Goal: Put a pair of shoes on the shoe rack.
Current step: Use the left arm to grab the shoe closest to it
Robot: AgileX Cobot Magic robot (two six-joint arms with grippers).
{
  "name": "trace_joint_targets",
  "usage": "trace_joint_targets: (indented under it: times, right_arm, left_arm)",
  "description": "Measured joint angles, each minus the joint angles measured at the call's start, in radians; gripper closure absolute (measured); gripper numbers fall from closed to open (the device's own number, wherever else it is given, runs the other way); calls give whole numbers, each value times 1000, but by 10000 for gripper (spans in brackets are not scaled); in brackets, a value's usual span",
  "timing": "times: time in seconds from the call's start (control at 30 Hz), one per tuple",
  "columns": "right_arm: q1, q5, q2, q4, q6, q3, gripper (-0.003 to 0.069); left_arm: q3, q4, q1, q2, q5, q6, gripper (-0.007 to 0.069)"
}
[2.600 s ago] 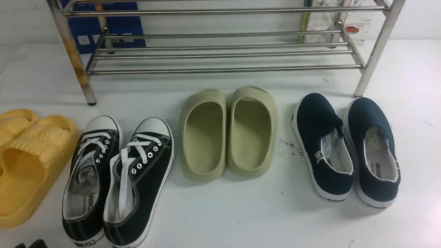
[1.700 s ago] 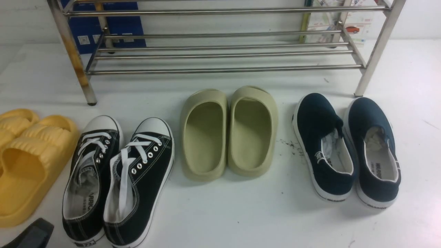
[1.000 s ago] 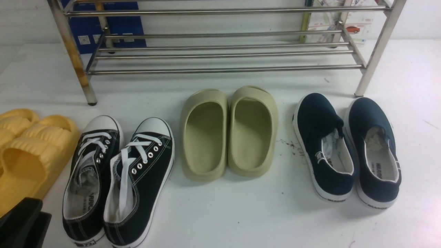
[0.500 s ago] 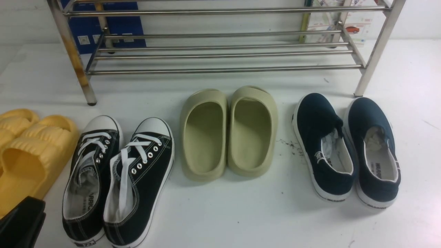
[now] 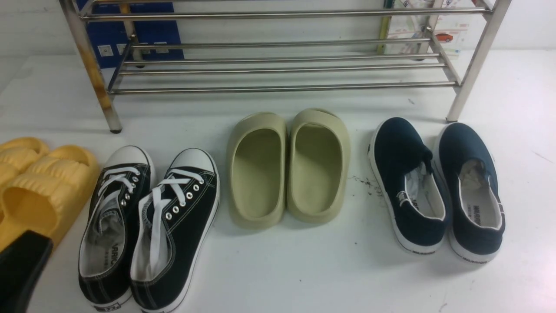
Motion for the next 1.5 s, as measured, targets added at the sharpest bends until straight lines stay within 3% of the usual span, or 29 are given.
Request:
trace_joint_targets:
  times: [0.1, 0.23, 0.5, 0.53, 0.57, 0.67, 0.83, 1.13, 1.27, 1.37, 1.47, 1.5]
  right_arm:
    - [0, 0, 0, 0, 0, 0, 419]
    - [0, 0, 0, 0, 0, 0, 419]
    - [0, 0, 0, 0, 0, 0, 419]
    - [0, 0, 0, 0, 0, 0, 419]
    - [0, 0, 0, 0, 0, 0, 419]
    - [0, 0, 0, 0, 0, 0, 419]
    - [0, 0, 0, 0, 0, 0, 419]
    - [0, 0, 0, 0, 0, 0, 419]
    - [0, 0, 0, 0, 0, 0, 419]
    - [0, 0, 0, 0, 0, 0, 419]
    - [0, 0, 0, 0, 0, 0, 419]
    - [0, 0, 0, 0, 0, 0, 419]
  left_arm:
    - [-92, 30, 0, 0, 49, 139, 638]
    - [-241, 177, 0, 112, 162, 173, 638]
    - [-647, 851, 0, 625, 684, -2, 638]
    - [-656, 867, 0, 638, 713, -10, 638]
    - [-716, 984, -4, 722, 803, -35, 638]
    - [-806, 1135, -39, 871, 908, -100, 638]
    - [-858, 1255, -119, 1069, 927, -229, 638]
    - [-862, 1452, -133, 1349, 878, -495, 628]
    - [-862, 1500, -133, 1442, 821, -577, 504]
    - [-862, 1501, -133, 1475, 791, -586, 419]
    - [-862, 1501, -132, 1534, 740, -592, 274]
    - [-862, 1501, -130, 1534, 738, -592, 268]
